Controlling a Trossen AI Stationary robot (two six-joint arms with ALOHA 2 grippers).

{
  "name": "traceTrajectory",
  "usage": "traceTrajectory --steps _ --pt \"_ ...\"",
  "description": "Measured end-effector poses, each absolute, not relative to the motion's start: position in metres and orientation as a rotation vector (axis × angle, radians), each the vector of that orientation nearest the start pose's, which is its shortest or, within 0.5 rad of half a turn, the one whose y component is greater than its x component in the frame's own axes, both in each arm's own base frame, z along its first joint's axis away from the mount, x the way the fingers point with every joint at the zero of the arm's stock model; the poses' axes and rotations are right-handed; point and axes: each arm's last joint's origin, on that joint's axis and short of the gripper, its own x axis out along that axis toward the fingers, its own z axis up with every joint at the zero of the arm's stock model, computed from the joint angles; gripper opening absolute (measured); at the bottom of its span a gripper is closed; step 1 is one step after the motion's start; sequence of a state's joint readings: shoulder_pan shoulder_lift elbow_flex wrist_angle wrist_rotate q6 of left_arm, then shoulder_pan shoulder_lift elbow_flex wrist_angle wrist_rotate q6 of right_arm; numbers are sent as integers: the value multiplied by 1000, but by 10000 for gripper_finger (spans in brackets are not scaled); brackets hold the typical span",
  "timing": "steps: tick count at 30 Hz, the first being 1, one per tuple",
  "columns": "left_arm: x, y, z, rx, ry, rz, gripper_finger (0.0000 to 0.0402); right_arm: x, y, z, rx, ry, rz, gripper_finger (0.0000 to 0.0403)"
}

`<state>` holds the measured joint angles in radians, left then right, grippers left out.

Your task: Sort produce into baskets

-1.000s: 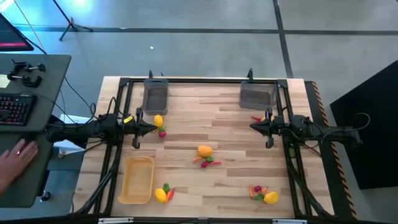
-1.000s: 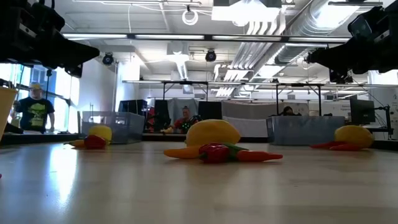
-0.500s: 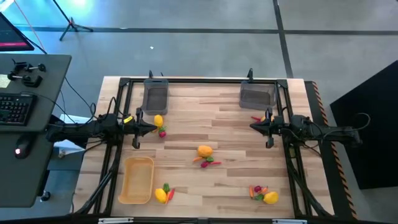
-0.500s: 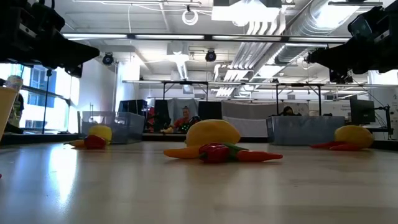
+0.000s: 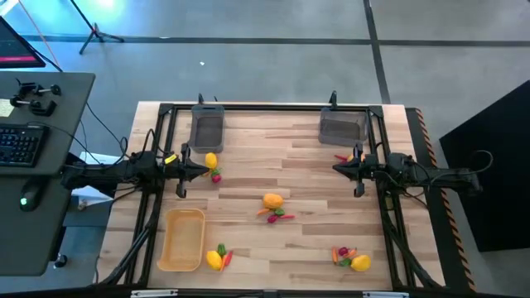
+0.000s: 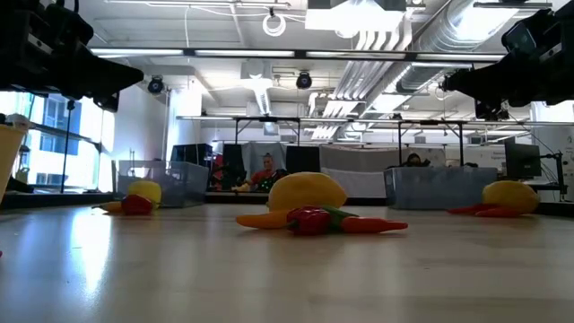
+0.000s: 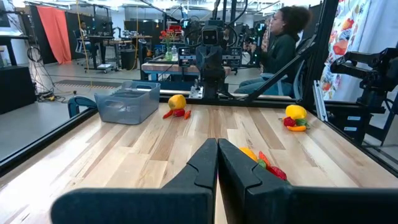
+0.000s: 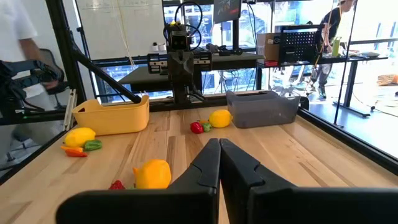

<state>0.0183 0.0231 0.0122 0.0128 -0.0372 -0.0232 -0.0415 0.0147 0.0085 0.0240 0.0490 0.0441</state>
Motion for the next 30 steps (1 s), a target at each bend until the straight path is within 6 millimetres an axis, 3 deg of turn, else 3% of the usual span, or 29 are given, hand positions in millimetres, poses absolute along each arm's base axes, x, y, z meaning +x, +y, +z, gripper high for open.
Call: traceTrajectory --steps 26,30 --pt "98 3 169 -29 -24 55 0 98 -5 168 44 -20 -90 0" --pt "97 2 181 -285 -149 -11 0 98 -6 168 44 -21 -90 0"
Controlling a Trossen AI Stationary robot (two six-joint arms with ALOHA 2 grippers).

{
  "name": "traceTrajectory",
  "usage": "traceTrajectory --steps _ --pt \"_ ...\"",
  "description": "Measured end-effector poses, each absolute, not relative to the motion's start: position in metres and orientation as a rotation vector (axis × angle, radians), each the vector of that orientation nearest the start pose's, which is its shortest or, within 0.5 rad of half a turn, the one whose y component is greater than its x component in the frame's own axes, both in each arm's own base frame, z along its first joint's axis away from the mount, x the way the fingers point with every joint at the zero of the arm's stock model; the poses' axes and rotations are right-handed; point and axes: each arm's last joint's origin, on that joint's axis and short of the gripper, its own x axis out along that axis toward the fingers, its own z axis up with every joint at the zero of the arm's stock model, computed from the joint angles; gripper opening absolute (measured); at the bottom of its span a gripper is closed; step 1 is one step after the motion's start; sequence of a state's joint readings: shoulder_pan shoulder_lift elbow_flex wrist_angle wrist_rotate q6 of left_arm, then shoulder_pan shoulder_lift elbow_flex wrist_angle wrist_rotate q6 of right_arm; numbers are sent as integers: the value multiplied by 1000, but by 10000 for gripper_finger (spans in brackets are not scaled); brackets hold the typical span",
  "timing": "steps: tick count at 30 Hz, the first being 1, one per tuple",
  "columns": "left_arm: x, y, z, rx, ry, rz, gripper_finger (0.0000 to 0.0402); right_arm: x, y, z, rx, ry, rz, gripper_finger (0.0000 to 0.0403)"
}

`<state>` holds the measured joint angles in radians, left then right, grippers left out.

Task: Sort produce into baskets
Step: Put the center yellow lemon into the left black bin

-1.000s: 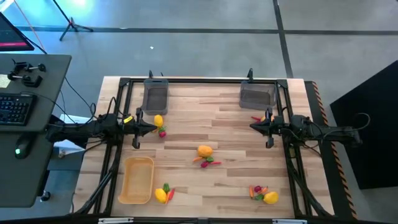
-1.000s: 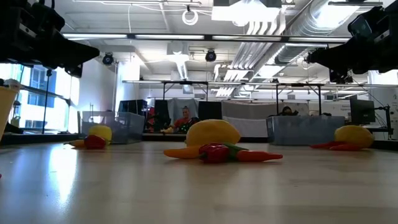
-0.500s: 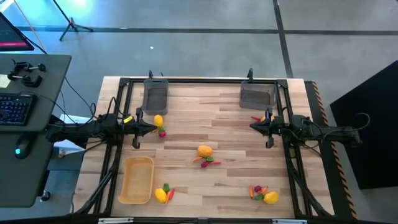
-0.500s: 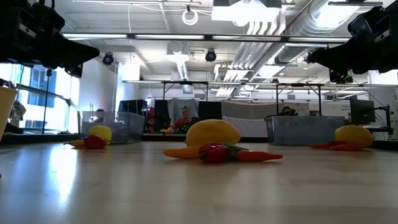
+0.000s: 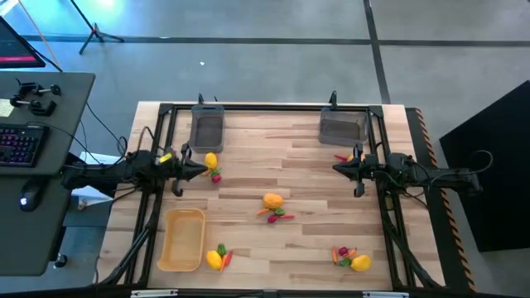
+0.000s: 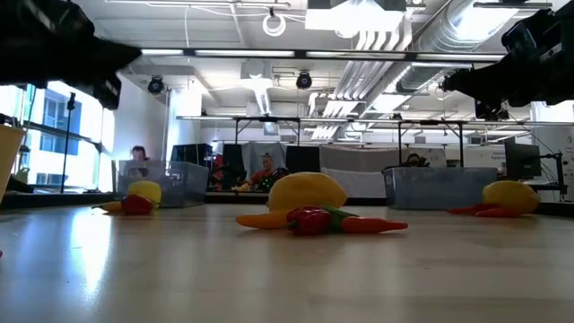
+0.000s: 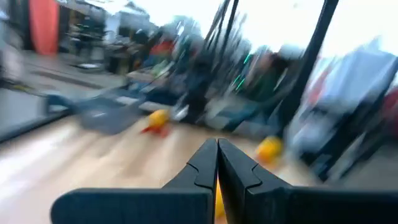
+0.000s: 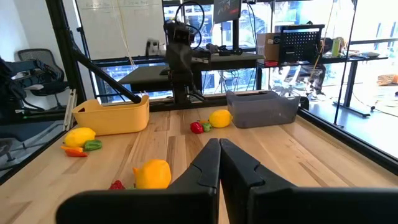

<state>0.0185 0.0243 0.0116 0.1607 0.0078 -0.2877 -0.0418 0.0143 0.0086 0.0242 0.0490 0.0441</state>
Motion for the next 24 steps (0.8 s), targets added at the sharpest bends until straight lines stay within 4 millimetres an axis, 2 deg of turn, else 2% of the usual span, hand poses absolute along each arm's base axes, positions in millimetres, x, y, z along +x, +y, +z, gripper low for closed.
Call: traceTrajectory --steps 2,5,8,11,16,20,24 --pt "94 1 194 -437 -278 -81 0 98 -6 168 44 -20 -90 0" --pt "91 3 210 -503 -455 -43 1 98 -5 168 44 -21 -90 0" --pt "99 5 220 -518 -397 39 16 98 -6 168 44 -20 -90 0" --pt "117 5 231 -455 -221 76 49 98 -6 167 44 -19 -90 0" --pt "167 4 248 -341 59 59 129 98 -5 168 44 -20 -90 0" --pt "225 1 253 -357 233 7 196 98 -5 167 44 -19 -90 0" --pt "279 -14 260 -353 408 -93 240 98 -6 168 44 -20 -90 0"
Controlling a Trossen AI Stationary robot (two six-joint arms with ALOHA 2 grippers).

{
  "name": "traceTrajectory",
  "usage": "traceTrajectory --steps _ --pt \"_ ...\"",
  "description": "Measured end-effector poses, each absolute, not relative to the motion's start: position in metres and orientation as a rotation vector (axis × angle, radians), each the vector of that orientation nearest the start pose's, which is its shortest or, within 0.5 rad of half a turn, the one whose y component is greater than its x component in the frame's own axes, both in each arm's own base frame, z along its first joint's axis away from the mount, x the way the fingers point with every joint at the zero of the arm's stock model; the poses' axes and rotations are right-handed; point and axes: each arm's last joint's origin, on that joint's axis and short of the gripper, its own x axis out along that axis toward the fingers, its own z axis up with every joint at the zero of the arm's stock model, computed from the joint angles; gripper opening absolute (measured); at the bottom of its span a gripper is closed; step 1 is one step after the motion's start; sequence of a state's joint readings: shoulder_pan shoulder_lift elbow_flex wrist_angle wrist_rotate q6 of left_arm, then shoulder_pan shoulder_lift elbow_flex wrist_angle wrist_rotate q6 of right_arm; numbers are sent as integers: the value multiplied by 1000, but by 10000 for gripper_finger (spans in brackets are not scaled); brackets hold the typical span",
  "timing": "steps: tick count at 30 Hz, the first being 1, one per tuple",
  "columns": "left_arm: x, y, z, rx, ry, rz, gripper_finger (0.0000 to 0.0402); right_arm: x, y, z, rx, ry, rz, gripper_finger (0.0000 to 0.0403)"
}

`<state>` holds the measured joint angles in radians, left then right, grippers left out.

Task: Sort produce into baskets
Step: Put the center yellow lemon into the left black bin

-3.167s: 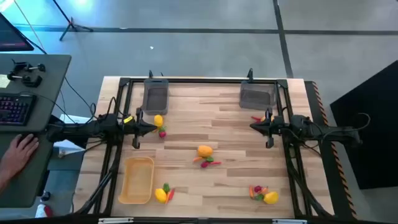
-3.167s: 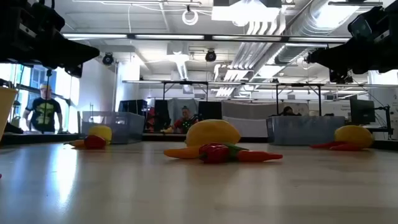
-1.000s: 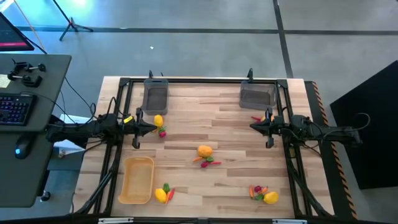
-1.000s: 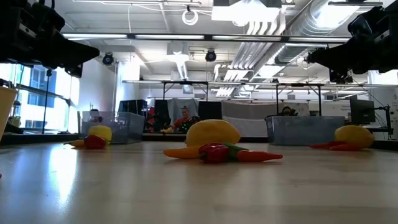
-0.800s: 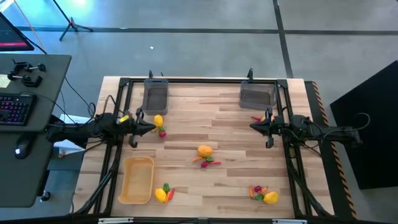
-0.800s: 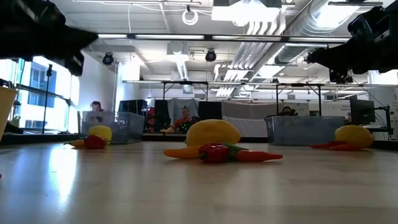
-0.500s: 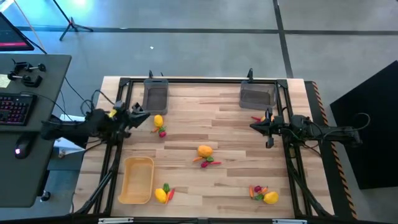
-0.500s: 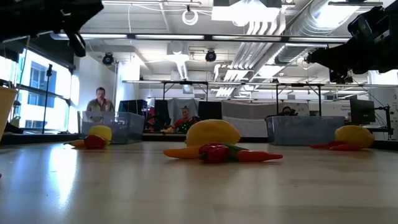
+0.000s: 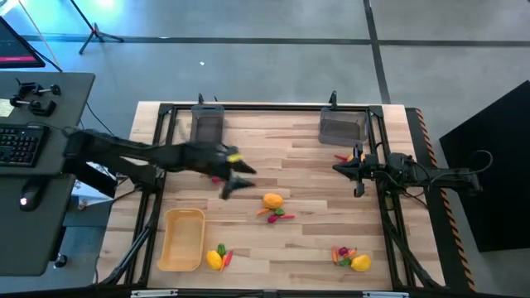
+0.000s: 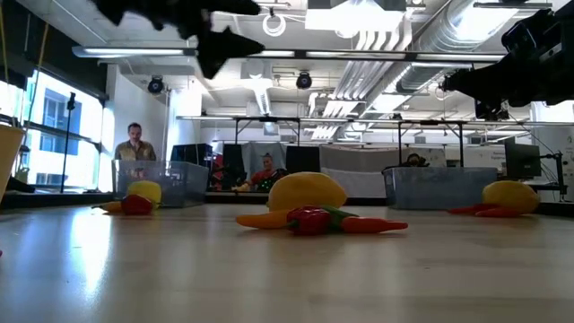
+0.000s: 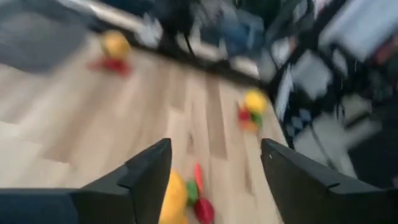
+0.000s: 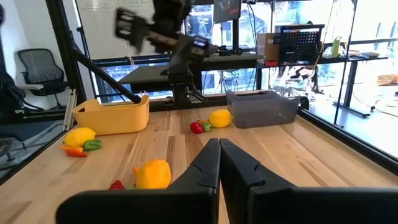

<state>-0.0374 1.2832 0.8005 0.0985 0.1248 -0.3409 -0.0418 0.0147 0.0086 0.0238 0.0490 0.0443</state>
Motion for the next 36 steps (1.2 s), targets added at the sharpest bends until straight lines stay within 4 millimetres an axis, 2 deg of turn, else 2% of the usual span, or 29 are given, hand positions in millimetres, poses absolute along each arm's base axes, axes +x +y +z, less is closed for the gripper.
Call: traceTrajectory --steps 6,10,13,16,20,25,32,36 --pt "334 -44 241 -163 723 -143 250 98 -6 167 44 -19 -90 0" --pt "358 -59 209 -24 809 -140 249 98 -5 168 44 -20 -90 0" --pt "370 -63 185 11 861 -93 249 98 -5 168 44 -20 -90 0" --pt "378 -64 167 37 909 -80 248 98 -6 168 44 -20 -90 0" --pt "384 -63 167 112 902 -42 248 98 -6 168 44 -20 -90 0" --pt "388 -60 178 167 860 -28 248 98 -6 167 44 -19 -90 0" --pt "388 -53 169 169 901 -61 248 98 -5 168 44 -19 -90 0" --pt "391 -48 151 117 958 -57 248 98 -6 167 44 -19 -90 0"
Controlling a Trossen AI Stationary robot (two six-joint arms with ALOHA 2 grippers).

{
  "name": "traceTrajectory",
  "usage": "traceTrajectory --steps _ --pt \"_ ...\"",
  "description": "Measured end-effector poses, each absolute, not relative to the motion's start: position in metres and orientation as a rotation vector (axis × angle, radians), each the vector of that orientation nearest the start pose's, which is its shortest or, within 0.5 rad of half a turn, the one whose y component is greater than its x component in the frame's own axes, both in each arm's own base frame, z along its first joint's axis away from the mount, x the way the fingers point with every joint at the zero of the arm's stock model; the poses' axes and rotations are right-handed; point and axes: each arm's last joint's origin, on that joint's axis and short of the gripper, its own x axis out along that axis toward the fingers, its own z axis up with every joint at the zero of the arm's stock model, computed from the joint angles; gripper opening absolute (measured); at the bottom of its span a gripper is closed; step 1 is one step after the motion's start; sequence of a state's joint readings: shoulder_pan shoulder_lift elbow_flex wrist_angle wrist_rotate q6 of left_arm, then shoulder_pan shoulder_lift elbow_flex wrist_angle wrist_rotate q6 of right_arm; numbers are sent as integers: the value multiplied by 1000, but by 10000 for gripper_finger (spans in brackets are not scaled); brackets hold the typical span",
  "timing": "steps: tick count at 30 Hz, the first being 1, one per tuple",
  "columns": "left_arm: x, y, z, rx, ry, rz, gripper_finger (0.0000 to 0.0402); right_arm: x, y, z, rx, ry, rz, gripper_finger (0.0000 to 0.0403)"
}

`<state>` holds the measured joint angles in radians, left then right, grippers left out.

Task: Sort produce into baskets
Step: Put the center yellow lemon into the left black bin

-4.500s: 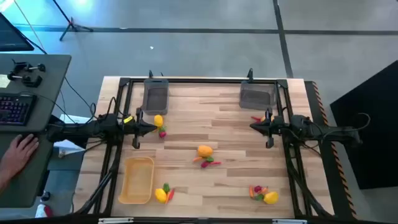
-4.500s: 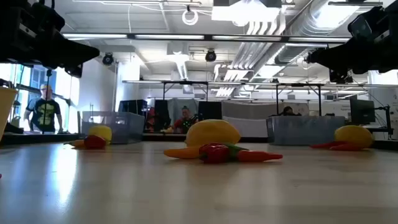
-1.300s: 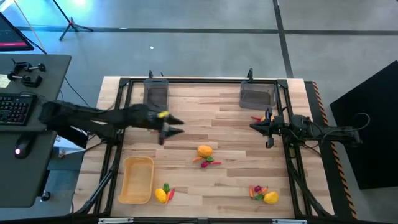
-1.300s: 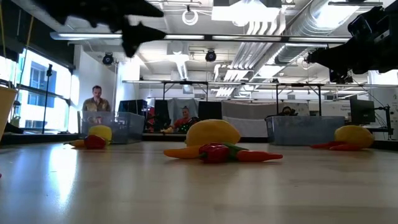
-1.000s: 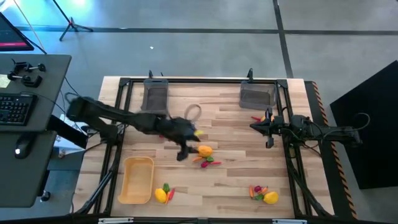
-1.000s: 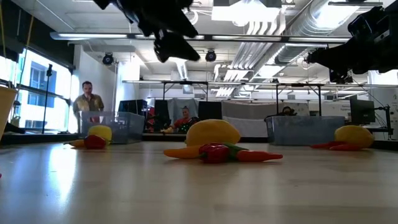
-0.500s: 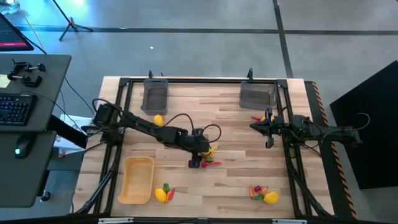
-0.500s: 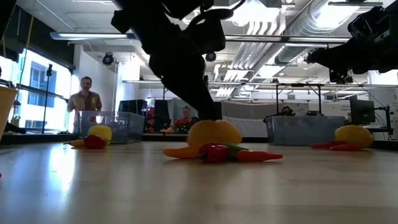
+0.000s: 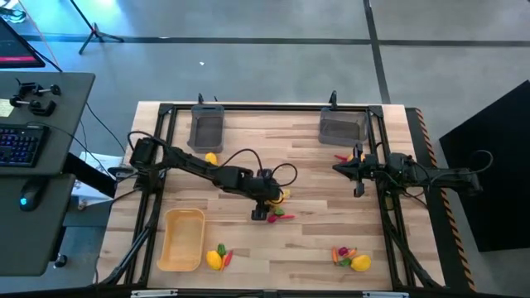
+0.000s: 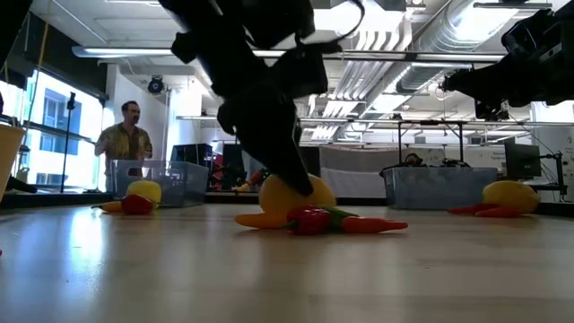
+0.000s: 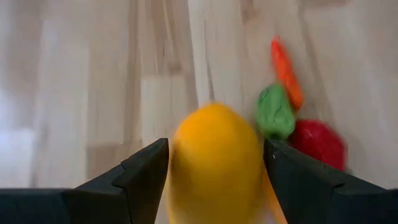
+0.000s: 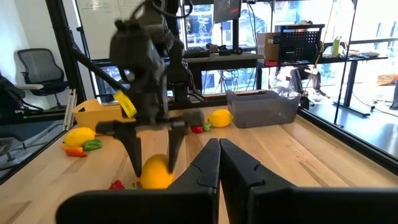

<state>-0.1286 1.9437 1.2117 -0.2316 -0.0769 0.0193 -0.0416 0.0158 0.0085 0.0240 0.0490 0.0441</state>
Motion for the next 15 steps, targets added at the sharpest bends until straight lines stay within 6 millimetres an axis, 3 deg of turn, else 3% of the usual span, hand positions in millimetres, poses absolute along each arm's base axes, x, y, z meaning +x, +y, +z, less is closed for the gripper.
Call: traceTrajectory --steps 15 --pt "391 -44 146 102 985 -54 238 98 -5 167 44 -14 -90 0"
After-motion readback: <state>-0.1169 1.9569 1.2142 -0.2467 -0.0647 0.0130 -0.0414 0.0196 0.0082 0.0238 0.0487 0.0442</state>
